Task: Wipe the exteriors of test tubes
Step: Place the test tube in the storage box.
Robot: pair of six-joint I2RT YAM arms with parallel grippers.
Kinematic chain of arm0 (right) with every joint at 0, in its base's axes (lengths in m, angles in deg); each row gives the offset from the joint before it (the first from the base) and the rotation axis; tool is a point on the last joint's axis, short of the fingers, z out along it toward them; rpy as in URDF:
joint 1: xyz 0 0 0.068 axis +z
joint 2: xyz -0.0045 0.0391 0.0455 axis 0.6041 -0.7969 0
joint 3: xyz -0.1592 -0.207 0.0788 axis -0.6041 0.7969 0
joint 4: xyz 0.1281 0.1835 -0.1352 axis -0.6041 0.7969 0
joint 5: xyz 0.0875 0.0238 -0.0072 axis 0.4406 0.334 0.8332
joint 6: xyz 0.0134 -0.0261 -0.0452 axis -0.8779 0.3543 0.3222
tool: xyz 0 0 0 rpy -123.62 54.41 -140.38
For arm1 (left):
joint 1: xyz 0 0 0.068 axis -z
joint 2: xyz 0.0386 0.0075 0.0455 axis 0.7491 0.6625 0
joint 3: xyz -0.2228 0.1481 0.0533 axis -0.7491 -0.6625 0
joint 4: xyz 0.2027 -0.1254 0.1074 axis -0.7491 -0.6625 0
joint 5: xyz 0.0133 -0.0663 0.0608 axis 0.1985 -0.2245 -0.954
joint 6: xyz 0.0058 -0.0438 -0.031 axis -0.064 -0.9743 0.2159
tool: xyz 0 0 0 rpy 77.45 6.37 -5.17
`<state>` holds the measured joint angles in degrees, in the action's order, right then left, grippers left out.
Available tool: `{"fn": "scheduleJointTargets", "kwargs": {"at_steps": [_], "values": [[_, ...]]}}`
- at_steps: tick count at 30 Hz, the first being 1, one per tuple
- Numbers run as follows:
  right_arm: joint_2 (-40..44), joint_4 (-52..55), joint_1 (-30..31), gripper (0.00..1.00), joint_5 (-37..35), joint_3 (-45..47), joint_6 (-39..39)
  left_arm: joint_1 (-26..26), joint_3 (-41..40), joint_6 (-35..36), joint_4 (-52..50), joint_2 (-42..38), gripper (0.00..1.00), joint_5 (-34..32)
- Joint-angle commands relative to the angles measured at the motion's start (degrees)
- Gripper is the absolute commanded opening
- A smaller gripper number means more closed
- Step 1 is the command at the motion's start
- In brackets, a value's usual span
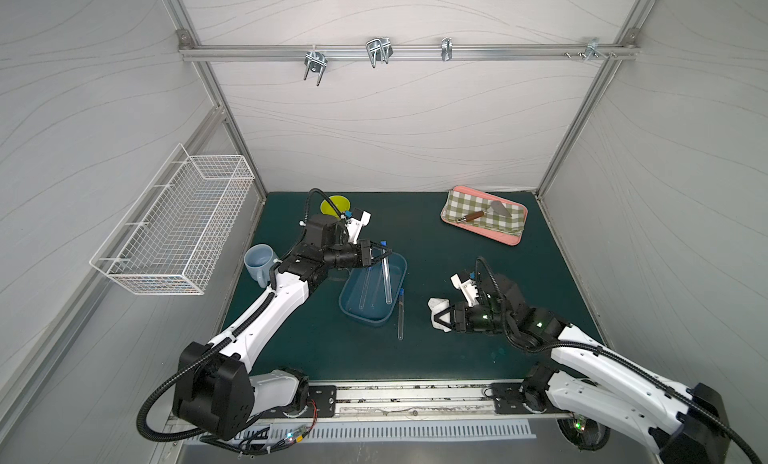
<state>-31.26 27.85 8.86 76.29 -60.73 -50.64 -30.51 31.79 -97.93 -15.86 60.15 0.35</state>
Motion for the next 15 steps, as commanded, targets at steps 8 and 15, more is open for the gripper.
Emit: {"fn": "scheduleJointTargets", "kwargs": {"at_steps": [8, 15], "values": [[0.81, 1.40, -0.60, 0.21, -0.13, -1.15, -0.07, -0.33, 5.92, 10.52, -13.06, 3.98, 0.07, -12.59], [-0.06, 2.81, -0.67, 0.21, -0.09, -2.51, 0.90, 0.17, 8.96, 15.20, -17.05, 9.46, 0.07, -17.66]]}}
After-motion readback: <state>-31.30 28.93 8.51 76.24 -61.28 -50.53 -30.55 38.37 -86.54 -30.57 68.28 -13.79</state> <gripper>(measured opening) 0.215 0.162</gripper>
